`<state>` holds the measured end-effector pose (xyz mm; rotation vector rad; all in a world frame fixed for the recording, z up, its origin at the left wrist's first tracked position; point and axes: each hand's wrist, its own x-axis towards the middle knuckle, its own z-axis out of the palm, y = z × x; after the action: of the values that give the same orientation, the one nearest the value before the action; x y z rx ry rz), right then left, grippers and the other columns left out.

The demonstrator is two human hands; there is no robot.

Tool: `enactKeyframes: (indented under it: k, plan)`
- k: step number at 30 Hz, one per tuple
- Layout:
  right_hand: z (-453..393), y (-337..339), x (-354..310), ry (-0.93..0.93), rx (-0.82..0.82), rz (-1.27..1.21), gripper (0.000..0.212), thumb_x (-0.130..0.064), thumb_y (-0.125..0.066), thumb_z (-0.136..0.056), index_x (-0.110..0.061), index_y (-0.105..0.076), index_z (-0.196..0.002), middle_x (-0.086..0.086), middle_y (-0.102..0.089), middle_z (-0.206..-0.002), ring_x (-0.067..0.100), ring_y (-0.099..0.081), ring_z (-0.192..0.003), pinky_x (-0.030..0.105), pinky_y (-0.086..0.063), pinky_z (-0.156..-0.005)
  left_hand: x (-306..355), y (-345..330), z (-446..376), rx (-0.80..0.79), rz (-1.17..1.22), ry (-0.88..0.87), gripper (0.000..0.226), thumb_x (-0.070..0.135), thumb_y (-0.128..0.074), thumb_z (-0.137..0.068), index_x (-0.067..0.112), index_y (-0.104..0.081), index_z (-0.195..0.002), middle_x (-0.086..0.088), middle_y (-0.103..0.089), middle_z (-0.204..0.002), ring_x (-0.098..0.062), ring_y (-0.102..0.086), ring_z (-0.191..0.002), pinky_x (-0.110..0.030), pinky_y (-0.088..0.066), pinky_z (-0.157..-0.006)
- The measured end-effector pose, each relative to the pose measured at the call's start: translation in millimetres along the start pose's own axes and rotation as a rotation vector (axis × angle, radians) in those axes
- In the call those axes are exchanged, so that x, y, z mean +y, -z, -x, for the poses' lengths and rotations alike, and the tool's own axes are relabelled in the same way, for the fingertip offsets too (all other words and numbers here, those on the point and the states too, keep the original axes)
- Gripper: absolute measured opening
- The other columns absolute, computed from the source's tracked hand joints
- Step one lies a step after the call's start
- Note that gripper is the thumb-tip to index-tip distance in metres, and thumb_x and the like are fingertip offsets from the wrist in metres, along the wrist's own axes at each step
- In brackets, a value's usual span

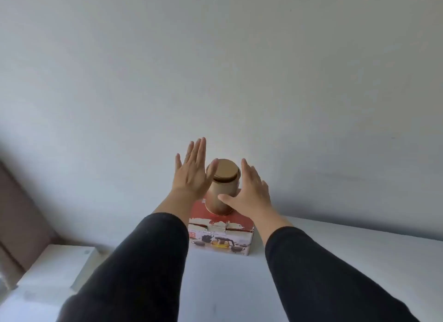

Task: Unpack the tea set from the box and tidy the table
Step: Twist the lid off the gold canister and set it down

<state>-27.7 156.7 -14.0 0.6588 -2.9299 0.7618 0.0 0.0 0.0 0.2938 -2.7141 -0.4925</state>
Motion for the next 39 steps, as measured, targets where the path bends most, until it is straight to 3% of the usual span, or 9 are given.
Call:
enactKeyframes:
  k: [2, 4, 6, 9, 13, 21, 39]
  plan:
    - [-7, -5, -3, -0.036, -0.038, -0.082, 0.114, -0.055, -0.071, -0.073, -0.019, 0.001, -0.152, 0.002, -0.019, -0.158, 0.020, -0.020, -0.145, 0.045, -0.023, -0.116, -6, -8, -5, -0.095, 0.036, -0.035, 0.067, 0.055, -0.014, -0.097, 0.022, 0.003, -0.154, 0.004, -0.005, -0.162, -0.011, 0.000, -0.150, -0.043, 0.000, -0.122]
    - [-10, -8, -4, -0.086, -0.077, -0.142, 0.112, -0.054, -0.072, -0.072, -0.017, -0.003, -0.152, 0.001, -0.025, -0.156, 0.021, -0.028, -0.142, 0.042, -0.028, -0.114, -9, -17, -4, -0.170, 0.077, -0.060, 0.066, 0.054, -0.018, -0.097, 0.023, -0.005, -0.154, -0.001, -0.023, -0.158, -0.018, -0.023, -0.146, -0.041, -0.017, -0.118]
    - [-12, -13, -4, -0.114, -0.069, -0.186, 0.106, -0.054, -0.072, -0.072, -0.017, -0.011, -0.151, -0.001, -0.035, -0.151, 0.021, -0.037, -0.137, 0.041, -0.033, -0.111, -6, -22, -2, -0.201, 0.168, -0.050, 0.065, 0.053, -0.025, -0.098, 0.023, -0.010, -0.153, -0.006, -0.031, -0.154, -0.024, -0.042, -0.134, -0.037, -0.033, -0.107]
    - [-17, -20, -3, -0.162, -0.012, -0.256, 0.094, -0.051, -0.075, -0.070, -0.018, -0.025, -0.142, -0.001, -0.051, -0.136, 0.023, -0.051, -0.123, 0.041, -0.043, -0.102, -2, -25, -2, -0.190, 0.232, -0.016, 0.066, 0.051, -0.032, -0.097, 0.021, -0.012, -0.152, -0.012, -0.037, -0.146, -0.028, -0.053, -0.119, -0.036, -0.041, -0.096]
    - [-17, -26, -2, -0.189, 0.028, -0.299, 0.080, -0.048, -0.075, -0.070, -0.018, -0.034, -0.132, 0.001, -0.059, -0.124, 0.025, -0.058, -0.111, 0.042, -0.049, -0.094, 5, -23, 1, -0.180, 0.217, -0.038, 0.066, 0.050, -0.034, -0.097, 0.019, -0.013, -0.152, -0.014, -0.038, -0.144, -0.030, -0.054, -0.117, -0.037, -0.043, -0.096]
    - [10, 20, 25, -0.158, 0.116, -0.309, 0.081, -0.047, -0.078, -0.068, -0.016, -0.037, -0.131, 0.000, -0.060, -0.124, 0.024, -0.058, -0.111, 0.042, -0.049, -0.094, 59, -12, 13, -0.152, 0.218, -0.104, 0.065, 0.049, -0.034, -0.097, 0.018, -0.015, -0.152, -0.016, -0.039, -0.143, -0.033, -0.052, -0.119, -0.039, -0.042, -0.096]
    - [182, 235, 227, -0.207, 0.242, -0.191, 0.074, -0.048, -0.077, -0.069, -0.020, -0.040, -0.128, -0.006, -0.059, -0.123, 0.019, -0.054, -0.114, 0.039, -0.042, -0.100, 359, -38, 109, -0.206, 0.330, -0.304, 0.070, 0.052, -0.037, -0.095, 0.020, -0.013, -0.153, -0.011, -0.040, -0.144, -0.027, -0.045, -0.126, -0.033, -0.034, -0.101]
